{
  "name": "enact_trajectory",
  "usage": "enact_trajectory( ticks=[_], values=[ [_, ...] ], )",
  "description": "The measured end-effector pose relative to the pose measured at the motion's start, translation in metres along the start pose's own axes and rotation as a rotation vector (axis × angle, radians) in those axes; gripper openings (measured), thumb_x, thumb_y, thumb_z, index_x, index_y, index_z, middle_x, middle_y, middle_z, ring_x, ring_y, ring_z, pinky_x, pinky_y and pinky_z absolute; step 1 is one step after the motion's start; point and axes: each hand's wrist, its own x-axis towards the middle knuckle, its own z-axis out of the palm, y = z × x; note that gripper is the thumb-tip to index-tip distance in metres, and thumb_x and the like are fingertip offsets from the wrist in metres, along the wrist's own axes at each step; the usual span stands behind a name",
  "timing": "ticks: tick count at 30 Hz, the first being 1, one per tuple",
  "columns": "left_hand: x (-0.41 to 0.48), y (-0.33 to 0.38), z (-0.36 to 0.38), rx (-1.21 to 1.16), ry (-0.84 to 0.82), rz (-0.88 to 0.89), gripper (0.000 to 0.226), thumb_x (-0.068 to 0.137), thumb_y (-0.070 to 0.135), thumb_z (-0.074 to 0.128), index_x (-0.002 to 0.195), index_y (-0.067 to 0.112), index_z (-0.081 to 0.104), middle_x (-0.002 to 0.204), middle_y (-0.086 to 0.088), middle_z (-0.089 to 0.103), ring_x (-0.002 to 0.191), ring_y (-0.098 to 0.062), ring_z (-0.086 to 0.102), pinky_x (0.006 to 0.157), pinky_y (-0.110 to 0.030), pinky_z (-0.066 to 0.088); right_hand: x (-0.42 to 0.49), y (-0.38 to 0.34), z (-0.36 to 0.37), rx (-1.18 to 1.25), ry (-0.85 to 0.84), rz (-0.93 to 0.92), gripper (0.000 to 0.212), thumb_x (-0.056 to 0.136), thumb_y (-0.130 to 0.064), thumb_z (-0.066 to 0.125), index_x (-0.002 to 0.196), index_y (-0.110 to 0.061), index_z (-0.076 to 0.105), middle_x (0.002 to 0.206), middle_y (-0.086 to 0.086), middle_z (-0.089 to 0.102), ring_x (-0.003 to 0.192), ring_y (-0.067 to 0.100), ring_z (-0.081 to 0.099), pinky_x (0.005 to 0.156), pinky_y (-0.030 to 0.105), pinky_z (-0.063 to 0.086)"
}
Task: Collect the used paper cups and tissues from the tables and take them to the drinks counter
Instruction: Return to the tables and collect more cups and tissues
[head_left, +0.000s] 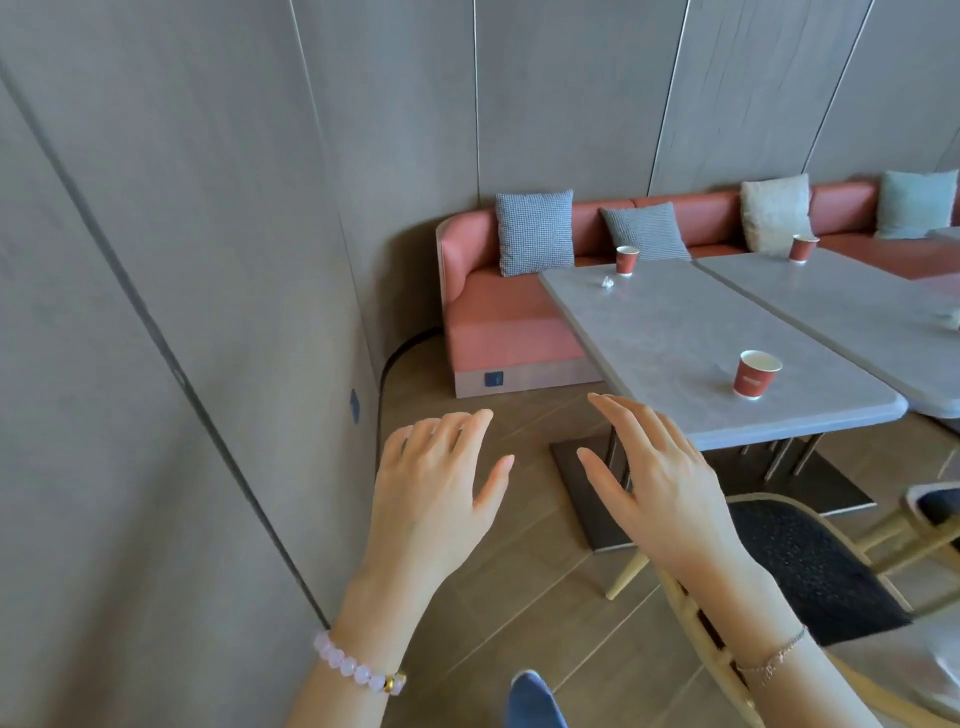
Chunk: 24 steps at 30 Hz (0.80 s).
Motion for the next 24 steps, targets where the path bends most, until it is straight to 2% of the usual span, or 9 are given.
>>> enact_trajectory(
  ticks=[6, 10, 12, 16, 24],
  values=[
    [0.099, -0.039, 0.064, 0.035, 0.024, -0.014, 0.039, 0.086, 0.040, 0.053, 0.111, 0.013, 0.065, 0.102, -0.002, 0.070, 0.088, -0.022, 0.066, 0.078, -0.038, 0.051, 0.106, 0.039, 0.060, 0.023, -0.021, -0.008, 0.049, 0.091, -0.044, 0.052, 0.134, -0.020, 0.049, 0.126, 0.004, 0.060, 0.114, 0.027, 0.058, 0.088, 0.043, 0.050],
    [0.167, -0.058, 0.101, 0.056, 0.058, -0.019, 0.040, 0.087, 0.043, 0.045, 0.108, 0.014, 0.065, 0.097, 0.000, 0.069, 0.083, -0.023, 0.065, 0.075, -0.035, 0.050, 0.175, 0.067, 0.092, 0.027, -0.007, -0.014, 0.049, 0.090, -0.044, 0.050, 0.132, -0.019, 0.051, 0.124, 0.003, 0.061, 0.114, 0.026, 0.059, 0.089, 0.041, 0.050],
    [0.195, -0.065, 0.120, 0.050, 0.046, -0.017, 0.042, 0.087, 0.044, 0.042, 0.109, 0.015, 0.064, 0.098, 0.000, 0.069, 0.083, -0.023, 0.065, 0.076, -0.035, 0.050, 0.202, 0.079, 0.106, 0.026, -0.018, -0.010, 0.050, 0.089, -0.044, 0.048, 0.132, -0.019, 0.052, 0.125, 0.004, 0.061, 0.114, 0.027, 0.059, 0.090, 0.043, 0.050],
    [0.238, -0.079, 0.155, 0.032, 0.008, -0.019, 0.040, 0.086, 0.041, 0.050, 0.112, 0.014, 0.063, 0.101, -0.001, 0.069, 0.087, -0.023, 0.065, 0.077, -0.037, 0.051, 0.244, 0.103, 0.130, 0.023, -0.035, -0.007, 0.050, 0.089, -0.043, 0.048, 0.131, -0.017, 0.053, 0.125, 0.005, 0.062, 0.114, 0.028, 0.059, 0.089, 0.044, 0.050],
    [0.317, -0.119, 0.223, -0.012, -0.065, -0.019, 0.042, 0.085, 0.041, 0.053, 0.112, 0.012, 0.064, 0.102, -0.003, 0.070, 0.090, -0.024, 0.067, 0.078, -0.040, 0.053, 0.318, 0.135, 0.189, -0.010, -0.053, 0.039, 0.051, 0.088, -0.043, 0.049, 0.130, -0.016, 0.055, 0.125, 0.006, 0.063, 0.112, 0.029, 0.061, 0.088, 0.046, 0.051]
  ],
)
